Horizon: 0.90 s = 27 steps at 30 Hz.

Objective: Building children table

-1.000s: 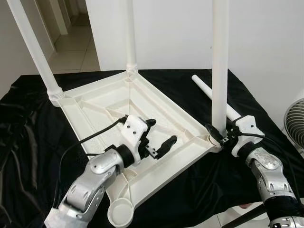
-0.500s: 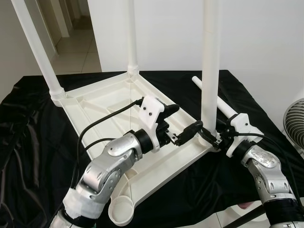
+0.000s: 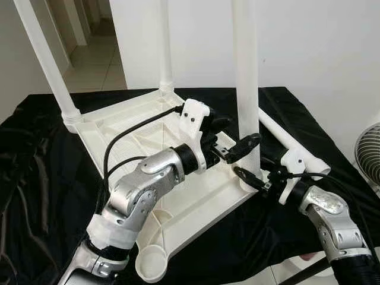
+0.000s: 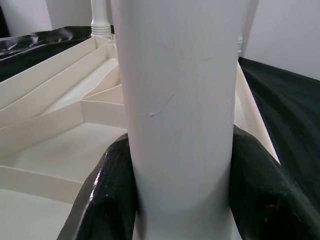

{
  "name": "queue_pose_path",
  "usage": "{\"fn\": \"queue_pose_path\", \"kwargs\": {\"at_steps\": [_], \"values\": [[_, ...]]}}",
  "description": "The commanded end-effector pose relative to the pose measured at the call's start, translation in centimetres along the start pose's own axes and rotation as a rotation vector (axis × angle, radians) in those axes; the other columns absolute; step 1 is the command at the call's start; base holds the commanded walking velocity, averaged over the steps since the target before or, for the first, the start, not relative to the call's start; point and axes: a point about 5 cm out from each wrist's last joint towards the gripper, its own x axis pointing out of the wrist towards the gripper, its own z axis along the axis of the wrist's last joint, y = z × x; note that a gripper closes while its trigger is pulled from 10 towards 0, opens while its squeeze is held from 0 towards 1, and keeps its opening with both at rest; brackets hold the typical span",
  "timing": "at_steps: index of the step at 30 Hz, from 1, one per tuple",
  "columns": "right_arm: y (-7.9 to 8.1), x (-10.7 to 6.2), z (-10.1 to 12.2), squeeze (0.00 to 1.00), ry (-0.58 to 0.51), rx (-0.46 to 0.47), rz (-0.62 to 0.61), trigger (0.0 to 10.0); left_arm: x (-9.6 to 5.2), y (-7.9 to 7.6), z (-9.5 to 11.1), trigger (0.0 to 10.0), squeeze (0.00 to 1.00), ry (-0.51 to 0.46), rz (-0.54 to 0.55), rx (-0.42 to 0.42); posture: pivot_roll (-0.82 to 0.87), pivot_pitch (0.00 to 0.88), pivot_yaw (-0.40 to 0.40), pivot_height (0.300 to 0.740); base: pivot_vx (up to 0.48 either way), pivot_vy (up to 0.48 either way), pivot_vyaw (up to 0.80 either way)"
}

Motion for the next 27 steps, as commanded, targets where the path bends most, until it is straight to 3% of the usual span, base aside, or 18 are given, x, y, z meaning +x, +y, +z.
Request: {"fn": "queue_pose_path", "kwargs": {"at_steps": [1, 12, 13, 14, 15, 16, 17, 27], "values": [[0.9, 0.6, 0.3, 0.0, -0.005, 0.007, 0.063, 10.0, 0.7, -0.7, 0.7, 10.0, 0.0, -0.008, -0.161, -0.038, 0.0, 0.042, 0.031, 0.74, 0.0, 0.0, 0.0], [1.3, 1.3, 0.3, 0.0, 0.002, 0.016, 0.086, 10.0, 1.6, -0.3, 2.4, 10.0, 0.0, -0.064, -0.136, -0.099, 0.01, 0.037, 0.027, 0.74, 0.0, 0.0, 0.0], [1.3, 1.4, 0.4, 0.0, 0.002, 0.017, 0.084, 10.0, 1.6, -0.2, 2.5, 7.4, 0.0, -0.072, -0.138, -0.107, 0.01, 0.035, 0.029, 0.74, 0.0, 0.0, 0.0], [1.3, 1.4, 0.4, 0.0, 0.002, 0.017, 0.084, 10.0, 1.6, -0.2, 2.5, 7.4, 0.0, -0.072, -0.138, -0.107, 0.01, 0.035, 0.029, 0.74, 0.0, 0.0, 0.0], [1.3, 1.4, 0.4, 0.0, 0.002, 0.018, 0.083, 10.0, 1.6, -0.2, 2.6, 4.1, 0.0, -0.078, -0.138, -0.114, 0.01, 0.035, 0.029, 0.74, 0.0, 0.0, 0.0], [1.3, 1.4, 0.4, 0.0, 0.002, 0.018, 0.083, 10.0, 1.6, -0.2, 2.6, 4.1, 0.0, -0.08, -0.138, -0.119, 0.01, 0.035, 0.029, 0.74, 0.0, 0.0, 0.0], [1.3, 1.4, 0.4, 0.0, 0.002, 0.018, 0.082, 10.0, 1.6, -0.2, 2.7, 0.0, 0.0, -0.086, -0.142, -0.127, 0.0, 0.032, 0.031, 0.74, 0.0, 0.0, 0.0], [1.2, 1.6, 0.4, 0.0, 0.009, 0.022, 0.075, 10.0, 1.6, -0.1, 2.9, 0.0, 0.0, -0.09, -0.146, -0.134, 0.0, 0.022, 0.03, 0.74, 0.0, 0.0, 0.0]]}}
